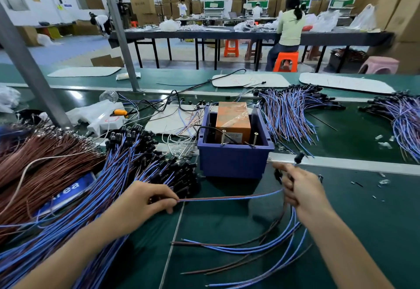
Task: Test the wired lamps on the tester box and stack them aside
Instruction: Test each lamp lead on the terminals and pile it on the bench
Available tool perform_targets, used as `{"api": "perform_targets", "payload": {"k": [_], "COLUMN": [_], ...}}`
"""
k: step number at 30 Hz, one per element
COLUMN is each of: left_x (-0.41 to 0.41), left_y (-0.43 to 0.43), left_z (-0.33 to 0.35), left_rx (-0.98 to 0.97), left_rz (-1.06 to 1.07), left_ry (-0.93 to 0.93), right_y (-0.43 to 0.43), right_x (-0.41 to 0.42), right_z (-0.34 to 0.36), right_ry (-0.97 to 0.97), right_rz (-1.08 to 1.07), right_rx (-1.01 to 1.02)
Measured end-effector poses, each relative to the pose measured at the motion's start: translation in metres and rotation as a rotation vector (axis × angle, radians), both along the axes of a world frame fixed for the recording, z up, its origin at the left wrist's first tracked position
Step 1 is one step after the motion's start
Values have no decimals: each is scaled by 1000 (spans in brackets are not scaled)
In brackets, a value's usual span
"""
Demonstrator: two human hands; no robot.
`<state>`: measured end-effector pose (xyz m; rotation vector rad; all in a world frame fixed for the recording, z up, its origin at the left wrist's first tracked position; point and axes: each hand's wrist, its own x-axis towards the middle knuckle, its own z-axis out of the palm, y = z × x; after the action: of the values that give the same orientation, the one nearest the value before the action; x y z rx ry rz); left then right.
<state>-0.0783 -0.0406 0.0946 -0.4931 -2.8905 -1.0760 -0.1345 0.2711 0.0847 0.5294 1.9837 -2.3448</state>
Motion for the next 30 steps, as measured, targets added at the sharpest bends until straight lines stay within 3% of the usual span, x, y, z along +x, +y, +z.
{"api": "perform_targets", "payload": {"k": [3,9,15,17,20,22,25,30], "left_x": [3,6,-5,-12,-27,-37,-47,-56], "left_y": [-5,21,63,74,89,98,110,124], "left_z": [6,19,18,19,17,14,11,10], "left_rx": [64,501,844,885,938,945,981,1014], "left_rz": [1,-32,-16,-8,67,141,165,209], "left_ry": [-80,-273,-318,-347,-375,-375,-389,-353], "right_y": [21,29,10,-1,-28,-43,-55,-59], "right_x": [-4,-11,-2,6,21,26,24,15], "right_z": [-7,-12,0,9,24,26,22,13], "right_ry": [-48,-73,-67,136,338,385,429,410], "right_rz": [34,151,104,71,217,315,282,160], "right_rx": [244,996,1352,1249,642,414,498,439]}}
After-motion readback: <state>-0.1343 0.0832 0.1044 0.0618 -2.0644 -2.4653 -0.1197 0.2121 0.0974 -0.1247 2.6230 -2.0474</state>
